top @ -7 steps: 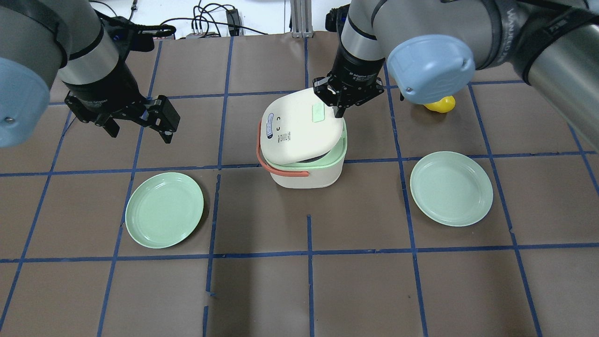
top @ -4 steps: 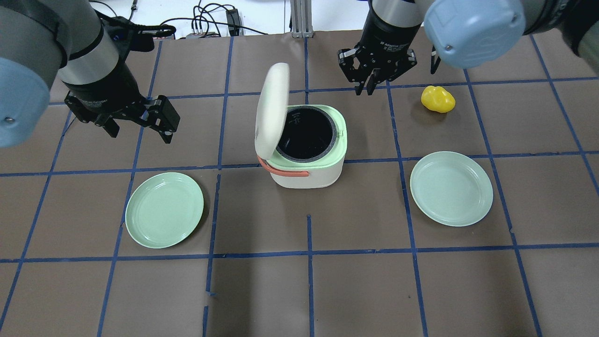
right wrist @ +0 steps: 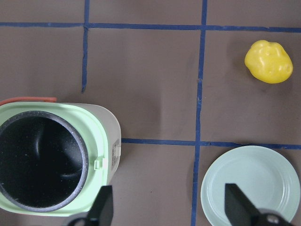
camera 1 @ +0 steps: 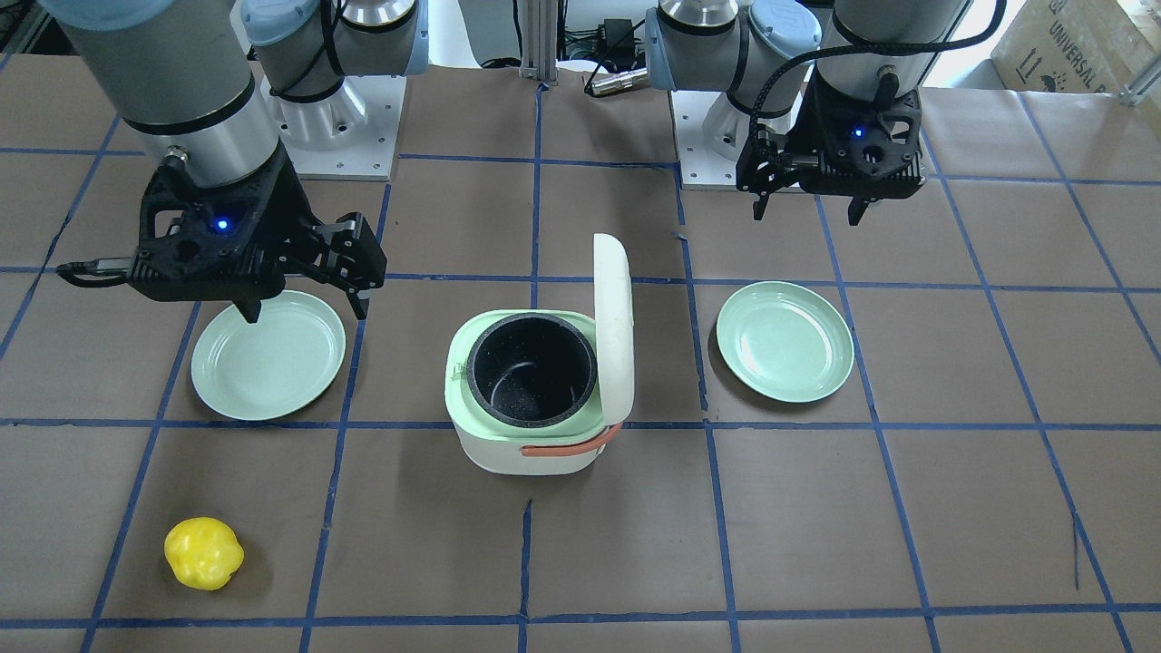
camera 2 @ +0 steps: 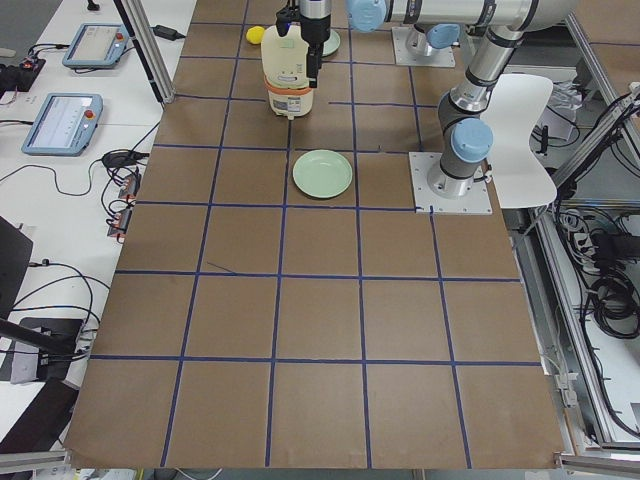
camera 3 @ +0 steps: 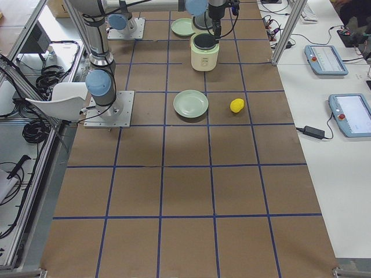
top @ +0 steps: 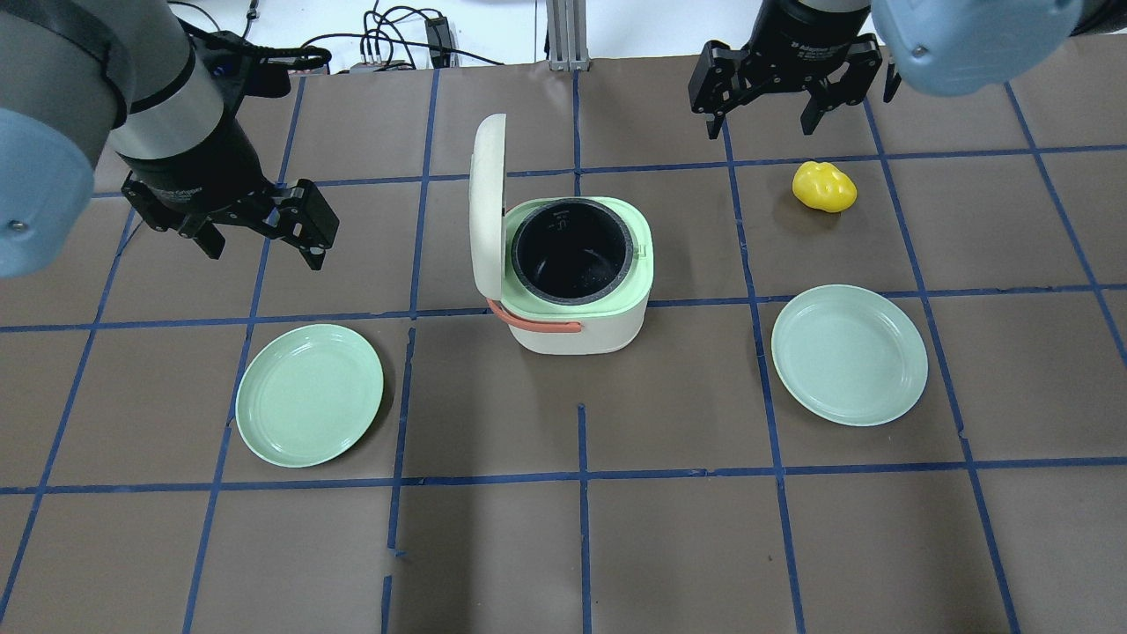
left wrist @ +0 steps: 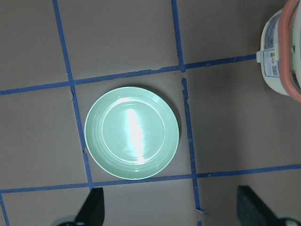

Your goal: Press rice cooker button

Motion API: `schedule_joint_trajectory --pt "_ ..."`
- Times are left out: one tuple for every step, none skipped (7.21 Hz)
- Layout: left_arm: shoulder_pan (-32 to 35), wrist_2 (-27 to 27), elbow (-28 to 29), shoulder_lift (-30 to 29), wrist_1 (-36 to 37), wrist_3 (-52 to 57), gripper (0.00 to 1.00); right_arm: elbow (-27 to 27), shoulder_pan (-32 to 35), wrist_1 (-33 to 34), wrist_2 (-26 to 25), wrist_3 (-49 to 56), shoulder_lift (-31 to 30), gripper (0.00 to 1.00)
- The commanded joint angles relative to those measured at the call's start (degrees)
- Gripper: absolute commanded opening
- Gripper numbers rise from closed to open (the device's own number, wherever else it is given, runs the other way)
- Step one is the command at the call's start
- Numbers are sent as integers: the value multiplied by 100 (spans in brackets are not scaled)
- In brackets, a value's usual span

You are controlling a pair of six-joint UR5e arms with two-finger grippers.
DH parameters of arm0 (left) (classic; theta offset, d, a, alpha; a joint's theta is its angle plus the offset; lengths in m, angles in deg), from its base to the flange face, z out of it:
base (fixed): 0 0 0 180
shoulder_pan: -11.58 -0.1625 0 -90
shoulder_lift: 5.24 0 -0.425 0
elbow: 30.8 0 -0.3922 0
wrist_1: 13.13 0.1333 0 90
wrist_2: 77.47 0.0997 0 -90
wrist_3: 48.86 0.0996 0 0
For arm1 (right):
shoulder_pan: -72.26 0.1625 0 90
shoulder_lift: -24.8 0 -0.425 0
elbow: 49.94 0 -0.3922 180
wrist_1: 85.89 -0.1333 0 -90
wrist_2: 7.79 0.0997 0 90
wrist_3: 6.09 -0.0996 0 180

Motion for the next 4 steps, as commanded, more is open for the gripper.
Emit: schedule_joint_trajectory --pt "-1 0 0 0 0 0 100 103 -103 118 7 -20 -13 100" --pt "-1 0 0 0 9 0 100 103 -103 128 7 -11 -22 100" --pt "7 0 0 0 9 0 100 94 -129 119 -19 -11 -30 100" --pt "-1 0 0 0 9 0 100 94 -155 128 -72 50 -56 100"
